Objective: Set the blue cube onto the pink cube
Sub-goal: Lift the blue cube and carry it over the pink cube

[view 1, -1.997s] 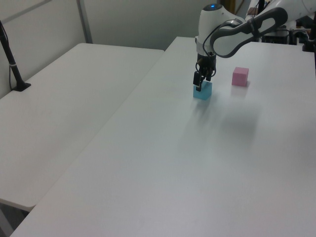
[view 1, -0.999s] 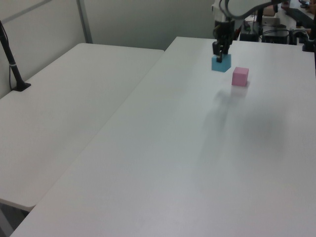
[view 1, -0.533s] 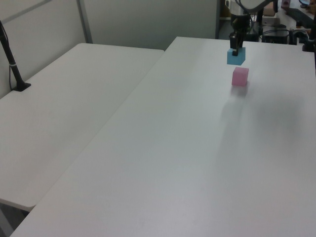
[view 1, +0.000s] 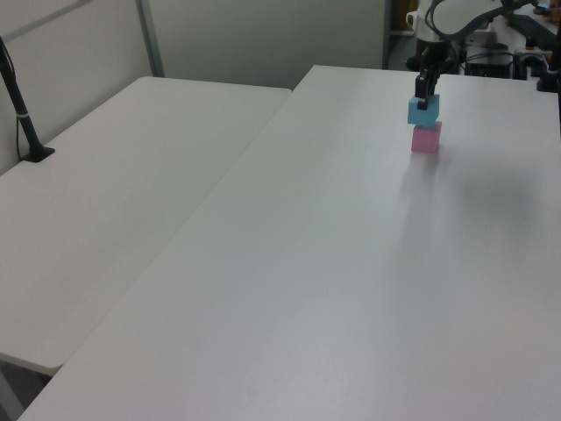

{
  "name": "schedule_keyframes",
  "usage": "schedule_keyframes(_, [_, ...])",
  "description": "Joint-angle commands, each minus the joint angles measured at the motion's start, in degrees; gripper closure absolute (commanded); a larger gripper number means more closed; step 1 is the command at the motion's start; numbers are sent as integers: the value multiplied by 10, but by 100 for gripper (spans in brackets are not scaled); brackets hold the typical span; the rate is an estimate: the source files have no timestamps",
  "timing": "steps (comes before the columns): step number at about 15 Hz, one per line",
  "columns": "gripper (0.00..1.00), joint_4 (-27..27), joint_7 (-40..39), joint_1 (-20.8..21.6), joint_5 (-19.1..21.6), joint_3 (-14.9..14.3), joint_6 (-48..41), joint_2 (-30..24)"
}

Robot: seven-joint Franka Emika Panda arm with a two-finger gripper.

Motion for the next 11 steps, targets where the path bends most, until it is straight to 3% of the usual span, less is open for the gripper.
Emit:
schedule_keyframes(1, [46,-26,-26,-7,-6,-4,11,-20])
schedule_keyframes(8, [46,-35,-40,-7,-8,-6,13,-16])
schedule_keyframes(10, [37,-34,-40,-8,-8,-7,12,-14])
schedule_keyframes(11, [28,-33,-40,-8,-8,-8,12,-14])
